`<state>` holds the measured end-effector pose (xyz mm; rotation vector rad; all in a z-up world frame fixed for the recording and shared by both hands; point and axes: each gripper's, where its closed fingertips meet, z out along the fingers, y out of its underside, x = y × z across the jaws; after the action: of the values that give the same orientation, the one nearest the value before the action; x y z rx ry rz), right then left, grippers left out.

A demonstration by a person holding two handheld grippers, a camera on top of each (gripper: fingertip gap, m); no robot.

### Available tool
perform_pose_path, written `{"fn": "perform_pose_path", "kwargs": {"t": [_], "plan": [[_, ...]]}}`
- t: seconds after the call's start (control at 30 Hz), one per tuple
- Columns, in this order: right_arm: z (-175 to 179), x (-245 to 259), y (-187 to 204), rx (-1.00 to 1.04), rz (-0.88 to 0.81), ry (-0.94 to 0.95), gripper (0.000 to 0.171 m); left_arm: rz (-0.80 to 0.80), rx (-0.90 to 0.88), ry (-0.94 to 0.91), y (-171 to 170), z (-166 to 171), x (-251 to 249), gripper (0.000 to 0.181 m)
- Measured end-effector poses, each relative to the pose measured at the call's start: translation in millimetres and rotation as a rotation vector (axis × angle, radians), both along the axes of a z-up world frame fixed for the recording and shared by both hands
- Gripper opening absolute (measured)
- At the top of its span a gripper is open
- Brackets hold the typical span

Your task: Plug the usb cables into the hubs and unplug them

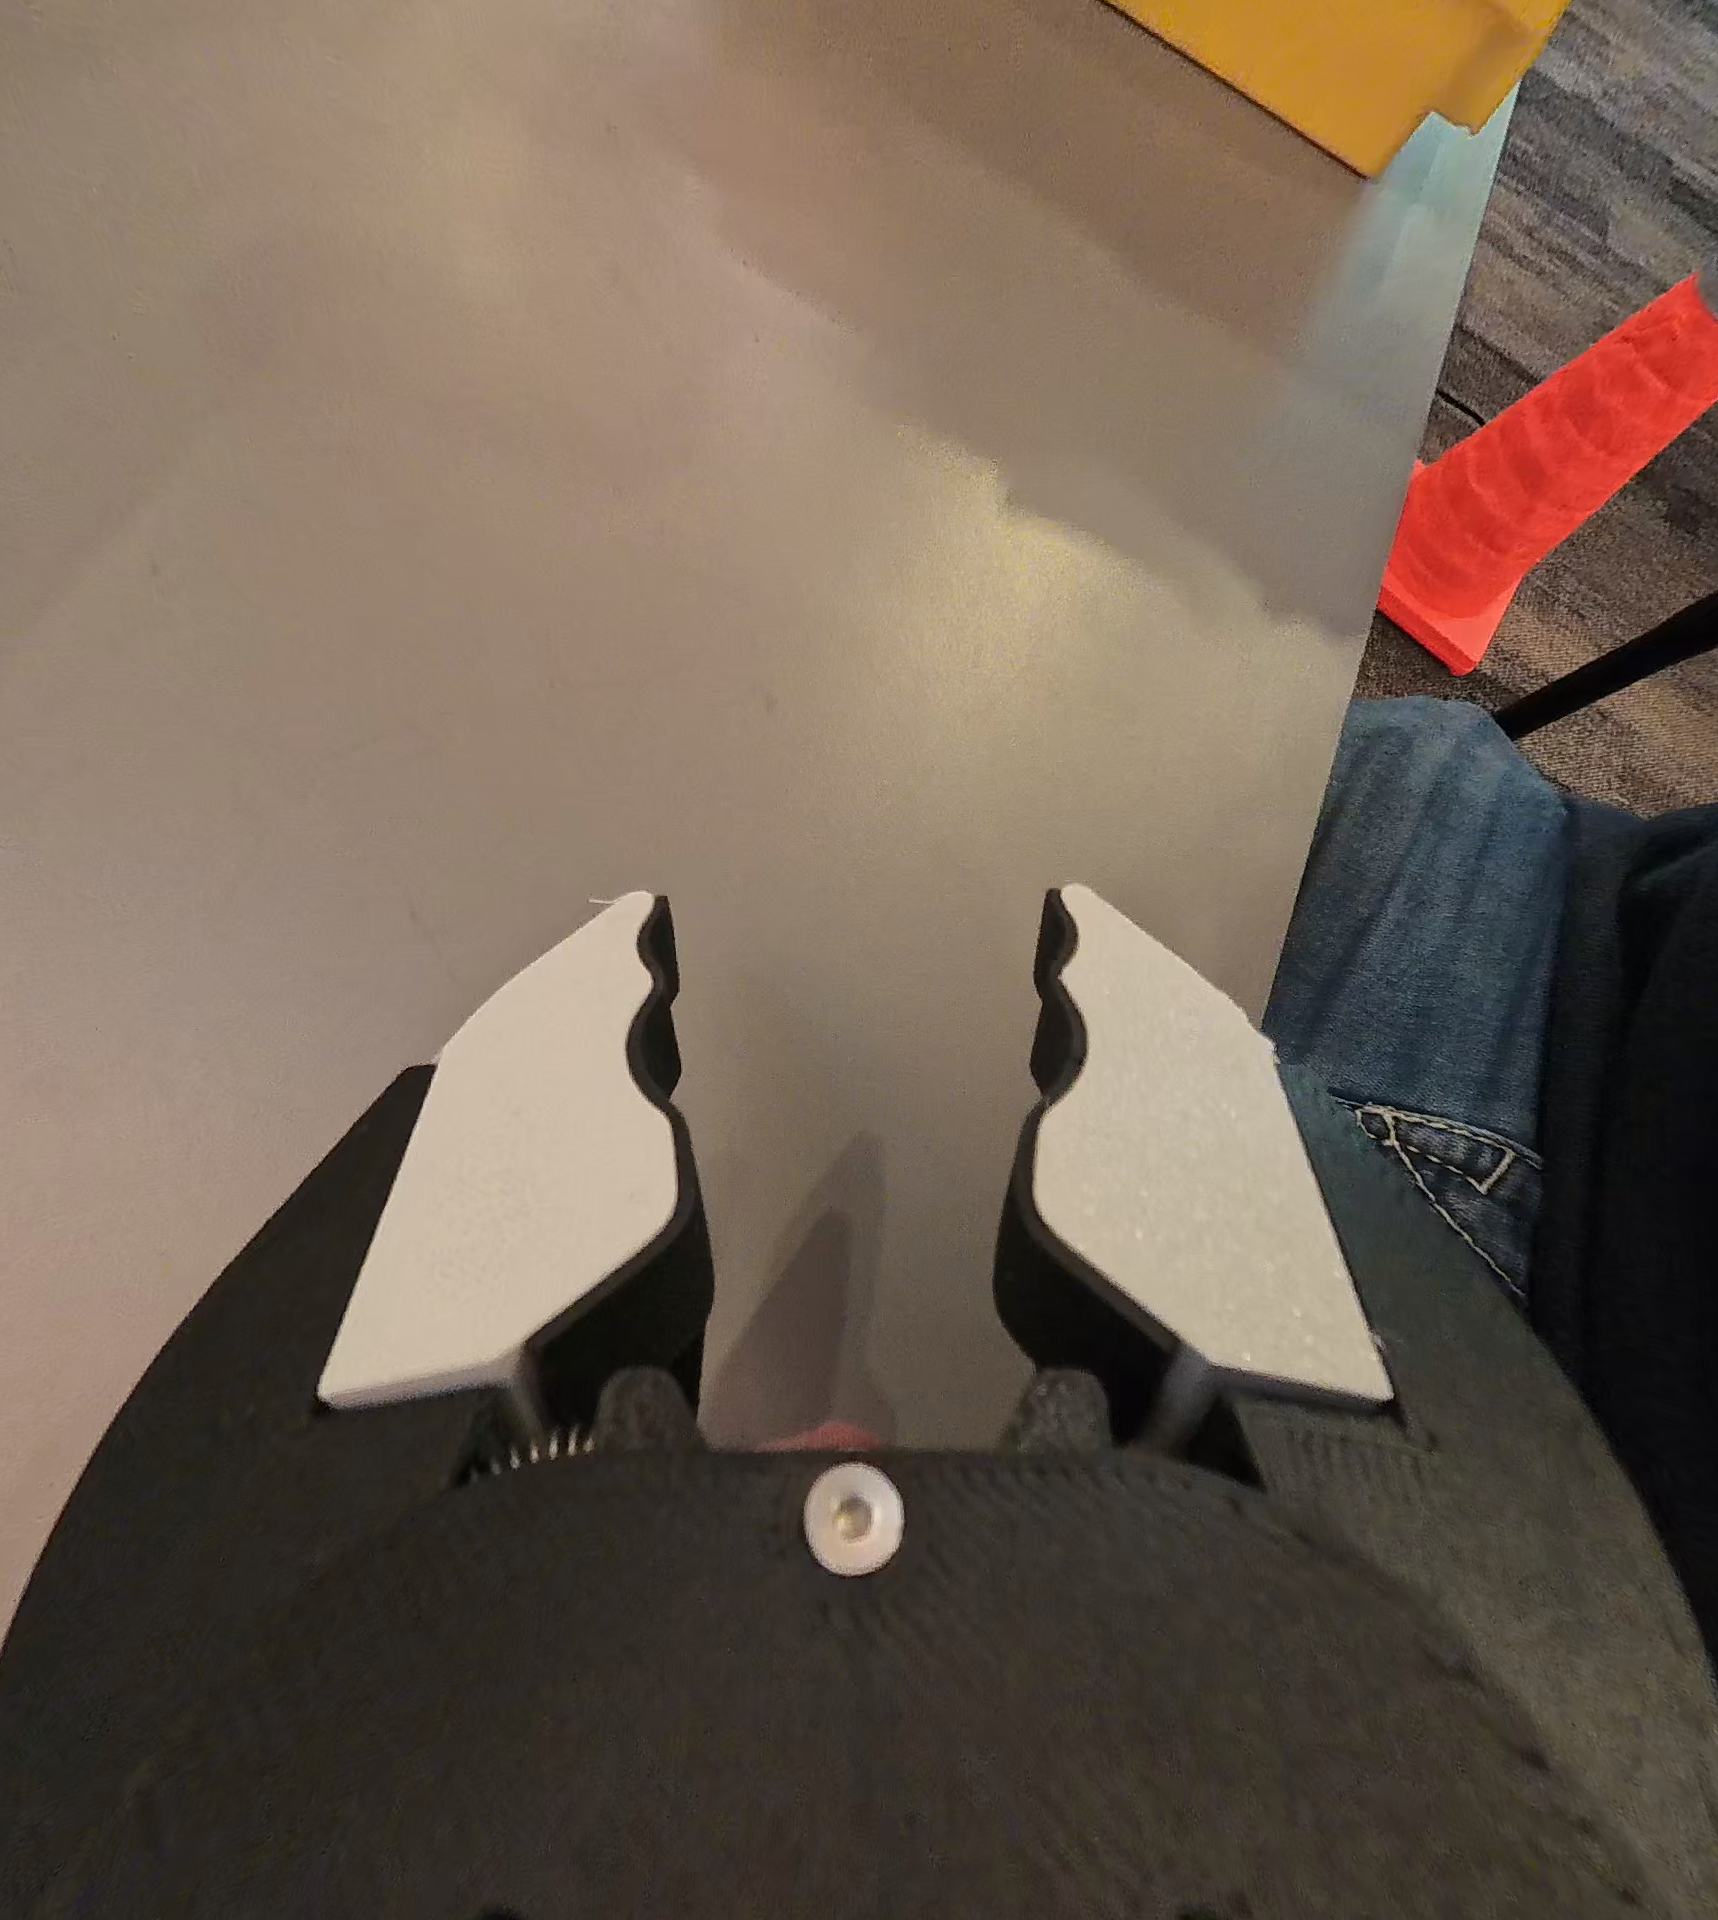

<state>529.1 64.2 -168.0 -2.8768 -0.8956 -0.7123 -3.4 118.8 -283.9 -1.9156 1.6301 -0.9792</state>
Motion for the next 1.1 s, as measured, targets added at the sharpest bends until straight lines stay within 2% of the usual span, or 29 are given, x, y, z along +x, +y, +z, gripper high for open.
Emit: {"fn": "perform_pose_path", "kwargs": {"t": [0.13, 0.37, 0.63, 0.8, 0.93, 1.1], "plan": [[-30.1, -5.5, 16.9, 0.018, -0.006, 0.147, 0.007, -0.008, -0.002, 0.005, -0.8, -1.6, -0.7, 0.066], [-68.3, -8.8, 32.9, 0.033, -0.139, 0.325, 0.006, -0.015, -0.013, 0.012, -1.5, -5.1, 0.2, 0.066], [-90.9, -11.6, 52.0, -0.007, -0.183, 0.315, 0.006, -0.031, -0.011, 0.015, -5.1, -6.6, 4.1, 0.066], [-125.4, -15.0, 53.4, -0.072, -0.231, 0.313, 0.005, -0.032, -0.011, 0.014, -5.3, -6.5, 3.8, 0.066], [-146.1, -19.6, 57.8, -0.063, -0.273, 0.382, 0.006, -0.028, -0.012, 0.009, -4.3, -5.3, 3.8, 0.066], [-152.6, -19.5, 59.3, -0.073, -0.252, 0.361, 0.007, -0.033, -0.018, 0.007, -5.4, -4.9, 4.9, 0.067]]}}
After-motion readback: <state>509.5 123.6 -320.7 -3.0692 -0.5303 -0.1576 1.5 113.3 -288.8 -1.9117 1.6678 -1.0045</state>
